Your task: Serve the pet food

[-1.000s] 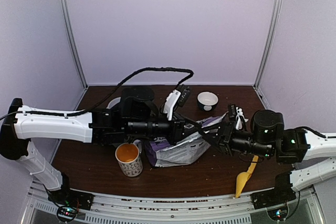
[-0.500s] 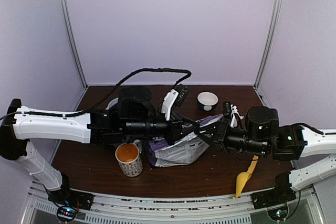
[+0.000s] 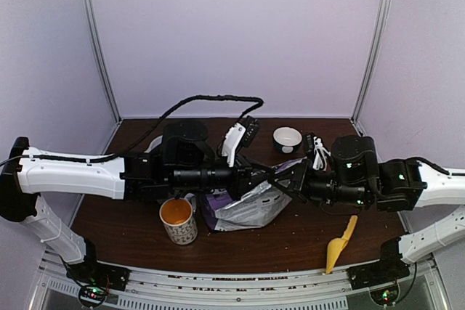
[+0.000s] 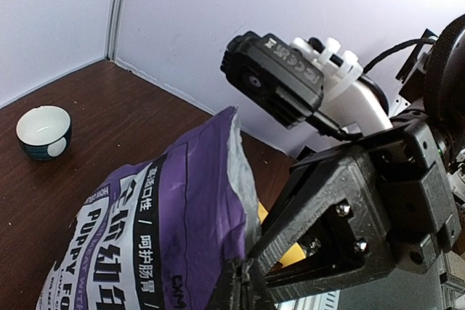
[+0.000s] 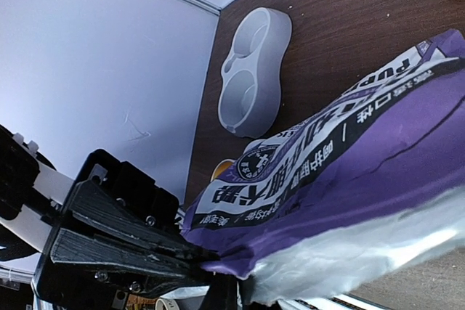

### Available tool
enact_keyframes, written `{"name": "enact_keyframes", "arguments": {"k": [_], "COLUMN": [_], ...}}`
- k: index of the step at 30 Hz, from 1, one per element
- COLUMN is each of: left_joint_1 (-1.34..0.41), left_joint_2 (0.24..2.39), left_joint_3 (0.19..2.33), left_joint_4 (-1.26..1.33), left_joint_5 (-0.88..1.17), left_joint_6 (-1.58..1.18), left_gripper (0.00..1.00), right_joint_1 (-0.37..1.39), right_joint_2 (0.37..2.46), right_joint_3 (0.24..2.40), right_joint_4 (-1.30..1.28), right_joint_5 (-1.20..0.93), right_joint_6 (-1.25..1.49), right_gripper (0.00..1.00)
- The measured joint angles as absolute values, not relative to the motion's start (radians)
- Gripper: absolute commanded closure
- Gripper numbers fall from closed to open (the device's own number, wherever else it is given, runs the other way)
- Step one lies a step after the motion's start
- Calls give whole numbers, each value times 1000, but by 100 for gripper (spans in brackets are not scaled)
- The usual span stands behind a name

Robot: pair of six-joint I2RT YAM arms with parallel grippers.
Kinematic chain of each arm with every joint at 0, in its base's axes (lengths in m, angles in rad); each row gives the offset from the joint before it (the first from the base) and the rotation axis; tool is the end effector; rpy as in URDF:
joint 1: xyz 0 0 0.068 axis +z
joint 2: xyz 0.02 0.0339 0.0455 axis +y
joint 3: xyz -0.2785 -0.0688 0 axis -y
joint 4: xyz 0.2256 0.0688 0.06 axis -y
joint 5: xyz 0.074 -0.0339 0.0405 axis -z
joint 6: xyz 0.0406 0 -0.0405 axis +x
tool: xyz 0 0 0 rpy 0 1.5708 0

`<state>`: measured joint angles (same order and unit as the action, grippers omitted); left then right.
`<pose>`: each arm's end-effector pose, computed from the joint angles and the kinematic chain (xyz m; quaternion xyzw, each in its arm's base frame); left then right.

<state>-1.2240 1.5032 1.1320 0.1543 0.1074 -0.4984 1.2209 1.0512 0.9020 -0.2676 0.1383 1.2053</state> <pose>0.1131 -0.3258 0.3408 0.3077 0.7158 -0.5018 0.3758 0.0800 0.2030 0.3348 0.0312 0.8364 0.4895 0.2448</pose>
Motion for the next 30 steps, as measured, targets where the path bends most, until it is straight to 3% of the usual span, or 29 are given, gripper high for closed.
{"name": "enact_keyframes", "arguments": {"k": [13, 18, 22, 25, 27, 30], "left_joint_1": [-1283, -1284, -1283, -1279, -1271, -1266], "left_joint_2": [1486, 1486, 1486, 1487, 1492, 1500], "left_joint_3": [1109, 1130, 1188, 1259, 1317, 1378], "left_joint_4": [151, 107, 4, -130, -225, -331], "left_joint_5": [93, 89, 63, 56, 54, 51], "left_joint_6": [-441, -438, -432, -419, -409, -394], "left_gripper": [100, 100, 100, 100, 100, 99], "right_joint_1": [1213, 1213, 1213, 1213, 1213, 1212], "right_joint_2": [1122, 1048, 888, 772, 704, 640], "right_joint_3": [710, 691, 643, 610, 603, 603], "right_joint_4": [-515, -500, -433, -400, -387, -371], "right_joint_5": [304, 316, 311, 311, 312, 318], "right_joint_6": [1347, 1317, 1259, 1227, 1192, 1156], "right_gripper": [100, 100, 62, 43, 34, 29]}}
